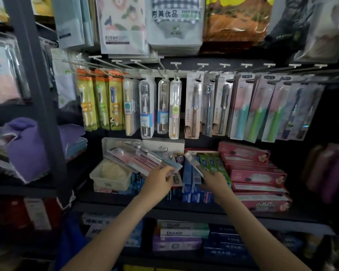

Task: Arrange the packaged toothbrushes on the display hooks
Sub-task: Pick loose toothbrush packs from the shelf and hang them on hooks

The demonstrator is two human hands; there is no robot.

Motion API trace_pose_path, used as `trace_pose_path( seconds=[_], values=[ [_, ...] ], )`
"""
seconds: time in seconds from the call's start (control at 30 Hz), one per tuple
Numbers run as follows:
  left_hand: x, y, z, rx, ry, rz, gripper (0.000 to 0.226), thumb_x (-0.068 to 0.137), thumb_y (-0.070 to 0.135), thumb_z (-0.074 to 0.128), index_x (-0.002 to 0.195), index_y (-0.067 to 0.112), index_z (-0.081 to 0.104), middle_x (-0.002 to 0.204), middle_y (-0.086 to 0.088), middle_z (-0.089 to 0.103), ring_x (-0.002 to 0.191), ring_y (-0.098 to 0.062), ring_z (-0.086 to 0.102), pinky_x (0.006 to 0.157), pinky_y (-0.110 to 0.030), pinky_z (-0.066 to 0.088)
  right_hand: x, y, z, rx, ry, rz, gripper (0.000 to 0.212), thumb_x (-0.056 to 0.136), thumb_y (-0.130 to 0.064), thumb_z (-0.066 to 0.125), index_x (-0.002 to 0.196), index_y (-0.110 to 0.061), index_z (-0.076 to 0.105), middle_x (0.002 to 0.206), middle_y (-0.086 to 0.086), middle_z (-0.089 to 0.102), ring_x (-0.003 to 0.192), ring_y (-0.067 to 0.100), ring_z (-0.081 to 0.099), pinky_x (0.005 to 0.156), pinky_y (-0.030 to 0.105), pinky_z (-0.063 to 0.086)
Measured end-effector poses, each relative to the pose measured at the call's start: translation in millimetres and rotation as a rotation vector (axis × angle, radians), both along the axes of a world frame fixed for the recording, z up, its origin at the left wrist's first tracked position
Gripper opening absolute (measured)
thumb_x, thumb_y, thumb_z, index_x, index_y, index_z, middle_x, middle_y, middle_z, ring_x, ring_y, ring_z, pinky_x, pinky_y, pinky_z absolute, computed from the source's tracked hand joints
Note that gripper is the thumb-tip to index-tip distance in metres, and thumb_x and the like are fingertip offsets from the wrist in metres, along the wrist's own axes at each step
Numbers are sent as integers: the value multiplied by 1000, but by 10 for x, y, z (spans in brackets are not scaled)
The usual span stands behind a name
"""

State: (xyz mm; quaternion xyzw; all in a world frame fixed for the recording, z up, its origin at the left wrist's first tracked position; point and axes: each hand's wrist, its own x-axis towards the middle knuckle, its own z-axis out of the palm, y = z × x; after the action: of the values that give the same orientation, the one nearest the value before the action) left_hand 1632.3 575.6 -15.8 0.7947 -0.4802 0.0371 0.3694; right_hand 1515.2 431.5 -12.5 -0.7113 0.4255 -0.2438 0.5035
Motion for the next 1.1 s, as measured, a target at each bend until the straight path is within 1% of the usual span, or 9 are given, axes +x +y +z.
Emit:
trace_pose_path(
  seconds=[0.1,0.23,0.33,0.43,0.6,0.73,0.83,0.97,1.1],
  values=[
    [-207,-140,149,-35,311,-22,23,96,22,50,116,18,60,112,0,63,102,-15,59,88,-28,49,-198,91,48,183,-275,-9,8,94,-5,48,91,-2,55,87,9,56,74,17,56,71,26,54],
    [-479,-330,321,-48,1080,-194,31,95,37,52,101,10,65,100,-10,71,91,-21,68,76,-31,57,-374,340,64,198,-347,88,29,97,-6,44,122,2,56,114,13,61,98,22,62,79,28,54],
    [-500,-412,383,-169,1246,-204,36,95,36,53,103,4,66,91,-12,73,83,-22,71,71,-30,57,-450,451,164,5,-284,146,41,96,-8,44,138,-6,43,123,4,53,102,19,58,90,31,49],
    [-439,-381,403,-238,1218,-180,29,94,28,56,111,5,61,98,-12,71,85,-20,69,69,-29,57,-470,518,289,-200,-166,229,39,93,-19,53,131,-17,47,121,1,53,103,18,58,92,34,50],
    [-254,-120,542,-185,1033,-373,34,91,23,59,124,15,52,109,-8,68,94,-22,69,84,-39,56,-287,585,608,-80,-232,294,36,89,-41,58,115,-17,51,109,1,61,97,17,62,81,32,52],
    [-128,76,843,-107,803,-511,30,92,23,59,119,36,53,115,-2,65,100,-14,66,81,-30,56,58,612,910,-107,-304,268,37,87,-39,62,117,-17,54,110,3,65,100,16,63,93,40,51],
    [0,157,1077,-97,590,-421,36,92,31,58,126,36,49,112,7,62,99,-9,64,86,-34,55,271,676,1128,-235,-351,234,32,88,-36,59,111,-15,54,102,4,65,94,17,64,84,35,54],
    [152,230,1345,-65,264,-262,32,90,41,56,118,24,54,107,5,65,93,-9,64,87,-35,54,420,759,1374,-441,-351,199,48,93,-33,54,133,-14,37,99,-3,60,80,11,58,55,12,44],
    [244,254,1464,-25,233,-245,29,91,39,55,109,17,55,95,2,68,82,-10,68,79,-32,57,497,814,1508,-481,-280,223,71,96,-32,50,151,-22,7,110,-6,44,88,5,48,59,7,39]
  ],
)
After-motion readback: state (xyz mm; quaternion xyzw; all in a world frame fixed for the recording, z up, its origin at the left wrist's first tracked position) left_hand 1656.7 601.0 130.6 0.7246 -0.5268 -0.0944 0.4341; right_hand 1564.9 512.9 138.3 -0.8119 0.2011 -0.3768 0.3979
